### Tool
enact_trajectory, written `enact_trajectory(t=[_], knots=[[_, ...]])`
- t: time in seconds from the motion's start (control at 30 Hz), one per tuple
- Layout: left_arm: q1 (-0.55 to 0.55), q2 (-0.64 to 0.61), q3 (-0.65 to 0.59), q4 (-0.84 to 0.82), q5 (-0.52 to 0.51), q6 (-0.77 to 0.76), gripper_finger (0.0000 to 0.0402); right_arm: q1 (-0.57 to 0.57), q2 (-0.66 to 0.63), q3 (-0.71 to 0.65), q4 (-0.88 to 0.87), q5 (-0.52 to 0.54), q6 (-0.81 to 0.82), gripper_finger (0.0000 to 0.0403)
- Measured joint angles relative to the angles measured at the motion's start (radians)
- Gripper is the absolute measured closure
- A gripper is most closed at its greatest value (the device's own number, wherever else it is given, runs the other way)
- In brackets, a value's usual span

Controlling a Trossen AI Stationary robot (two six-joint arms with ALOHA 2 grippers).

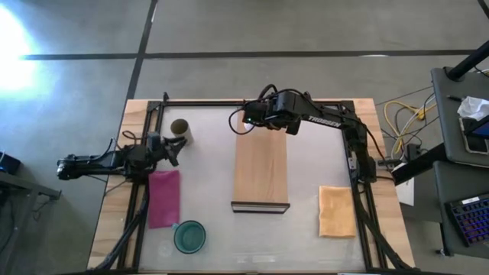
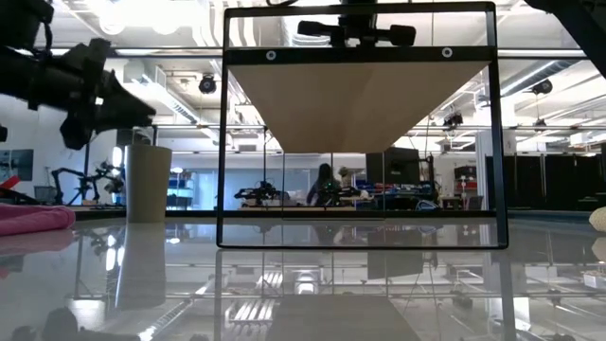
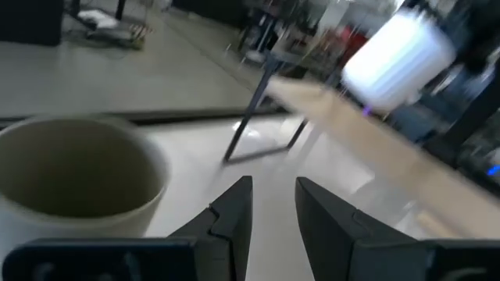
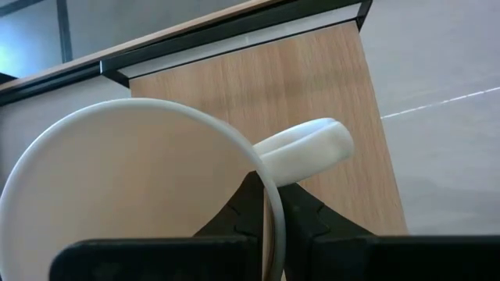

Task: Stack small to large cups/mugs on shelf
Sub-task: Put the white mug on the shelf

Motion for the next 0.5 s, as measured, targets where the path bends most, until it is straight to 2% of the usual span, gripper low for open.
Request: enact_trajectory(t=[0.2, 0.27, 0.33, 0.4, 0.43, 0.5], knots=[[0.0, 0.001, -0.005, 0.093, -0.028, 0.027, 0.0317, 0.004, 0.0, 0.0, 0.0, 0.0, -0.015, 0.039], [0.0, 0.0, -0.005, 0.161, -0.035, -0.036, 0.0317, 0.005, -0.001, 0.0, 0.0, 0.001, -0.017, 0.039], [0.001, -0.002, 0.01, 0.214, 0.094, -0.052, 0.0317, 0.005, -0.001, 0.0, 0.0, 0.003, -0.023, 0.039], [0.001, 0.01, 0.026, 0.348, 0.307, 0.107, 0.0317, 0.005, -0.001, 0.0, 0.0, 0.003, -0.025, 0.039], [-0.001, 0.033, 0.039, 0.413, 0.351, 0.181, 0.0317, 0.004, -0.001, 0.0, 0.0, 0.003, -0.027, 0.039], [0.002, 0.109, 0.077, 0.461, 0.361, 0.335, 0.0317, 0.004, -0.001, 0.0, 0.0, 0.005, -0.033, 0.039]])
